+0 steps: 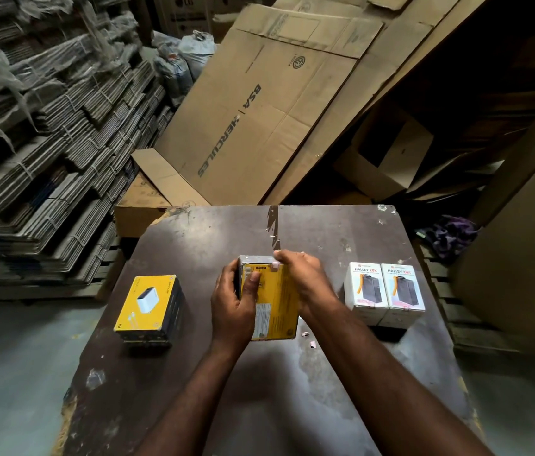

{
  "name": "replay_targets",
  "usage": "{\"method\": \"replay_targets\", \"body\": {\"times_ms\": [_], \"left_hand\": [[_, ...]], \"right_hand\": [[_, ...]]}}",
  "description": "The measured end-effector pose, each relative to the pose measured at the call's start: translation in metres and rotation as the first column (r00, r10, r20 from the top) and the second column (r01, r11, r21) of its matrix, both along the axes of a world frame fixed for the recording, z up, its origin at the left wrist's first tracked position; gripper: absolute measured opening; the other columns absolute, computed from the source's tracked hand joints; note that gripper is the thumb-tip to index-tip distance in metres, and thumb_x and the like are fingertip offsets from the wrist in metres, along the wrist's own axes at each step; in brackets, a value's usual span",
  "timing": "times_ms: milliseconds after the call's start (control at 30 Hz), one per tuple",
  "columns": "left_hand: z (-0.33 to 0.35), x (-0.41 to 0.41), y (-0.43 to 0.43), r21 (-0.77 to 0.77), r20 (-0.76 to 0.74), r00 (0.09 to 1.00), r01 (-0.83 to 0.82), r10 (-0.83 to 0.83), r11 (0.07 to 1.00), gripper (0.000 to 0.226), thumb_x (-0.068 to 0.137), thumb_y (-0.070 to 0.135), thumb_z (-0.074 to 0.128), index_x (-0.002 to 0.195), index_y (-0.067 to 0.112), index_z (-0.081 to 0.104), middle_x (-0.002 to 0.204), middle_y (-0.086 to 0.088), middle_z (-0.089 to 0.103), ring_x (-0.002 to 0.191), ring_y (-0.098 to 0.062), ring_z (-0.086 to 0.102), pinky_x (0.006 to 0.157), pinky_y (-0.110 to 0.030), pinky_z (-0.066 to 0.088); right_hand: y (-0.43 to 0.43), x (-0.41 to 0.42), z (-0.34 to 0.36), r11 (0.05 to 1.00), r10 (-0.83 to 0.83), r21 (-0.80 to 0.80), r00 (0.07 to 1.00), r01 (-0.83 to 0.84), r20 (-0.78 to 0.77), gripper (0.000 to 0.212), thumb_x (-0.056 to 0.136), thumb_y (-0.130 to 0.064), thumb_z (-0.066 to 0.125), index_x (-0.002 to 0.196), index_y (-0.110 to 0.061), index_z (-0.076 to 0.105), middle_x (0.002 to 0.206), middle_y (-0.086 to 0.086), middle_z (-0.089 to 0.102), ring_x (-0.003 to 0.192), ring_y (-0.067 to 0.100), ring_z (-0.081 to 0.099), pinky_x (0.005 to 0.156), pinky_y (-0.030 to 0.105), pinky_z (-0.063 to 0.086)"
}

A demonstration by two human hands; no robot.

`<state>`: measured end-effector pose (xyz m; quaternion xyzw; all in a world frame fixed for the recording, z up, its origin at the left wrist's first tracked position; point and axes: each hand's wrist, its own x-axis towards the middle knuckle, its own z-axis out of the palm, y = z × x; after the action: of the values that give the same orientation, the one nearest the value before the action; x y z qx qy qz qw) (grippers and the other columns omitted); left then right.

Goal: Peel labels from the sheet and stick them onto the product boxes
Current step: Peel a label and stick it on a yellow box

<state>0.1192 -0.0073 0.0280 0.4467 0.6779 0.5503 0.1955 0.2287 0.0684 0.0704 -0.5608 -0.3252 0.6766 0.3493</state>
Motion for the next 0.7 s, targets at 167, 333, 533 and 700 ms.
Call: {"method": "replay_targets", "body": {"times_ms": [167,333,533,700], "left_hand": [[0.004,-0.004,0.002,-0.001,-0.012,1.000,-0.001,0.001,1.000,0.059,0.089,0.070,0.043,0.123,0.023,0.056,0.108,0.001,0.066,0.099,-0.016,0.065,0.083,-0.048,0.056],[0.009,0.001,0.004,0.002,-0.055,0.998,0.020,-0.020,1.000,0.057,0.089,0.073,0.042,0.122,0.027,0.053,0.106,0.003,0.065,0.097,-0.016,0.066,0.079,-0.048,0.057],[0.009,0.001,0.004,-0.062,0.053,0.998,-0.024,0.027,0.998,0.051,0.088,0.069,0.047,0.116,0.026,0.057,0.100,0.005,0.068,0.093,-0.016,0.067,0.079,-0.047,0.057],[0.020,-0.012,0.014,-0.182,0.399,0.907,-0.068,0.137,0.981,0.043,0.090,0.064,0.054,0.112,0.027,0.057,0.101,-0.003,0.071,0.088,-0.021,0.072,0.079,-0.047,0.060]], "right_hand": [[0.002,0.009,0.006,0.992,0.126,-0.018,0.986,-0.128,-0.106,0.051,0.090,-0.056,0.062,0.118,-0.014,0.059,0.111,0.012,0.071,0.095,0.024,0.070,0.072,0.037,0.058],[0.001,0.006,-0.001,0.990,0.074,0.116,0.995,-0.081,0.064,0.053,0.081,-0.049,0.075,0.114,-0.010,0.060,0.110,0.012,0.070,0.095,0.024,0.067,0.075,0.039,0.056],[0.004,0.014,0.000,0.979,0.159,0.124,0.987,-0.162,0.039,0.065,0.091,-0.070,0.046,0.125,-0.015,0.056,0.118,0.010,0.066,0.105,0.026,0.065,0.088,0.042,0.054],[-0.021,0.020,-0.020,0.880,0.375,0.243,0.911,-0.408,0.169,0.053,0.090,-0.048,0.067,0.130,-0.020,0.047,0.125,-0.001,0.064,0.102,0.010,0.066,0.075,0.027,0.058]]}}
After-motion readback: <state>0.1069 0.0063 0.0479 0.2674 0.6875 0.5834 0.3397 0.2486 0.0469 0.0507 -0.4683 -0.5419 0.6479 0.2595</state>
